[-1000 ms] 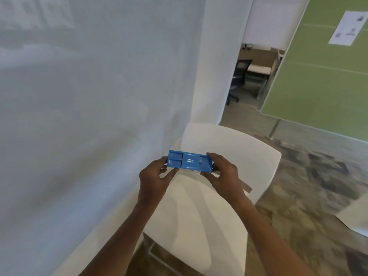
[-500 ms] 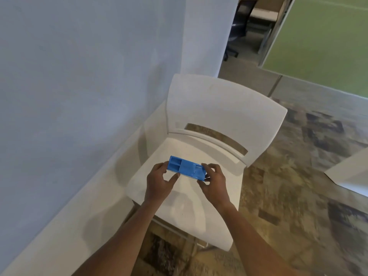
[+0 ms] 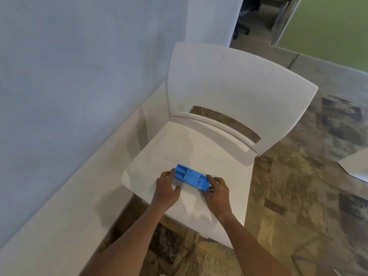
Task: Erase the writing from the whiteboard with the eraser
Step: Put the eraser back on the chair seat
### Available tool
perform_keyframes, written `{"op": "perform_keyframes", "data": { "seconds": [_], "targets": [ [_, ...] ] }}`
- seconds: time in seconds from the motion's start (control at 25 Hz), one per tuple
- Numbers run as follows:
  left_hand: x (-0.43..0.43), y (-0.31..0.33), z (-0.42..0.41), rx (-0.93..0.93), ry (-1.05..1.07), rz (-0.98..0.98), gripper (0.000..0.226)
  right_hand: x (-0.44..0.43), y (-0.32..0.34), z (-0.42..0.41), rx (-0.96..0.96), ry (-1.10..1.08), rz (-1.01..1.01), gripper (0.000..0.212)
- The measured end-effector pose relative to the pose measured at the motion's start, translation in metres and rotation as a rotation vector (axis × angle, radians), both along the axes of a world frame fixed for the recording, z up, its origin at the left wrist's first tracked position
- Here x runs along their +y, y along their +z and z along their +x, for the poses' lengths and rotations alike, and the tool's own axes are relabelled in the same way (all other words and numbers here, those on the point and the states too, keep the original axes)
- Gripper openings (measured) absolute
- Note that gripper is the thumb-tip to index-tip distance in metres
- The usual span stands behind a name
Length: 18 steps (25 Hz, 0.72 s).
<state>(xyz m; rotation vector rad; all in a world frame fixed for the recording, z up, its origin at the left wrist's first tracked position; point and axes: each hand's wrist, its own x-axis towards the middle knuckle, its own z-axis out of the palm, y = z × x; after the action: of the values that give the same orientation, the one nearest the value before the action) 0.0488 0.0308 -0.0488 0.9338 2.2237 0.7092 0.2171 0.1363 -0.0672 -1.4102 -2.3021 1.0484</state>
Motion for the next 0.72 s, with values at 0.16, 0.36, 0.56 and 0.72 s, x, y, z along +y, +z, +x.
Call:
{"op": "perform_keyframes", "data": {
  "seconds": [0.16,0.36,0.56,0.72],
  "targets": [
    [0.004,-0.008,-0.002,0.004,-0.016,-0.08,0.075,0.004,-0.008,-0.004,-0.08,0.016,-0.028,0.06],
    [0.006,-0.012,-0.002,0.004,-0.041,-0.141,0.081,0.002,-0.015,-0.006,-0.138,0.033,-0.035,0.063],
    [0.002,-0.009,-0.003,-0.05,-0.049,-0.155,0.092,0.003,-0.015,-0.005,-0.193,0.057,-0.038,0.07],
    [-0.018,0.008,-0.012,-0.151,0.03,-0.115,0.092,-0.005,0.004,-0.013,-0.169,-0.009,-0.069,0.082]
  ]
}}
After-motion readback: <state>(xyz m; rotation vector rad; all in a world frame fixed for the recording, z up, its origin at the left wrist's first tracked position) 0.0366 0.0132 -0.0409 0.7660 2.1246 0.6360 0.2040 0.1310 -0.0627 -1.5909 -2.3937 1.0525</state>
